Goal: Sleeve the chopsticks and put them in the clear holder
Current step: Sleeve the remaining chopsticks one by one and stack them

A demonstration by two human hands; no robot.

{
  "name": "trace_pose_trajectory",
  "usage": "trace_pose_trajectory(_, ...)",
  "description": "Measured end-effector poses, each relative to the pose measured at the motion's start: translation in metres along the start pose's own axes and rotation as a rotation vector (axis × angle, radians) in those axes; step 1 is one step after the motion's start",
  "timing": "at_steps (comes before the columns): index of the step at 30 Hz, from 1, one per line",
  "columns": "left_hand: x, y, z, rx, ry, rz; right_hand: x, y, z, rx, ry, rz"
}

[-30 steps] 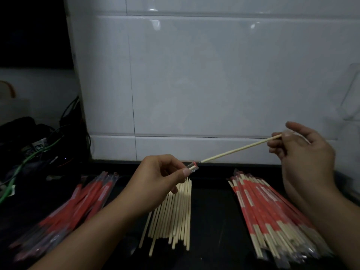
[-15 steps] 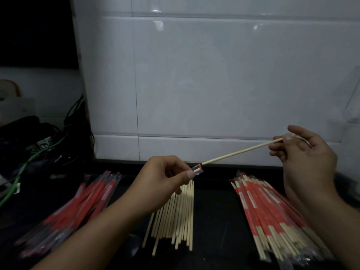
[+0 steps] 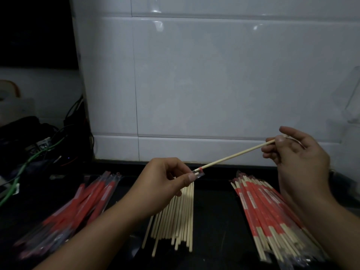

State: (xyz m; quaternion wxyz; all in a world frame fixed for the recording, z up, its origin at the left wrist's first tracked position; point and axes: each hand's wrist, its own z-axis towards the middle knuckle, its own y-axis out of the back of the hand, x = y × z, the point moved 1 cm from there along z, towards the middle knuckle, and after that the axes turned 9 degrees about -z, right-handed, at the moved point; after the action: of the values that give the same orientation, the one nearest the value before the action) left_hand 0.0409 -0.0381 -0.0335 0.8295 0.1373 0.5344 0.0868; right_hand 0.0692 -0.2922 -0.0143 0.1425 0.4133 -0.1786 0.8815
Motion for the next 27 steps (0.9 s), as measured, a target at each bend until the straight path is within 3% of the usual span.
trace_pose_trajectory(8,0.001,-0.002,-0.001,-0.007,-0.002,0.005,0.002,-0.018,-0.027,0.245,0.005,-0.064)
trace_pose_trajectory(12,0.002,-0.002,0.0,0.0,0.002,0.025,-0.006,-0.032,-0.051,0.561,0.121,-0.296)
trace_pose_trajectory(15,0.002,-0.003,-0.001,0.007,-0.015,0.042,-0.005,-0.038,-0.065,0.798,0.051,-0.357)
trace_pose_trajectory(20,0.001,-0.007,-0.002,0.033,-0.026,0.068,-0.001,-0.039,-0.062,0.614,-0.156,-0.217)
trace_pose_trajectory(24,-0.001,-0.015,-0.007,0.091,-0.046,0.098,0.002,-0.033,-0.061,0.674,-0.139,-0.389)
trace_pose_trajectory(27,-0.004,-0.017,-0.008,0.105,-0.051,0.102,-0.002,-0.034,-0.059,0.611,-0.139,-0.338)
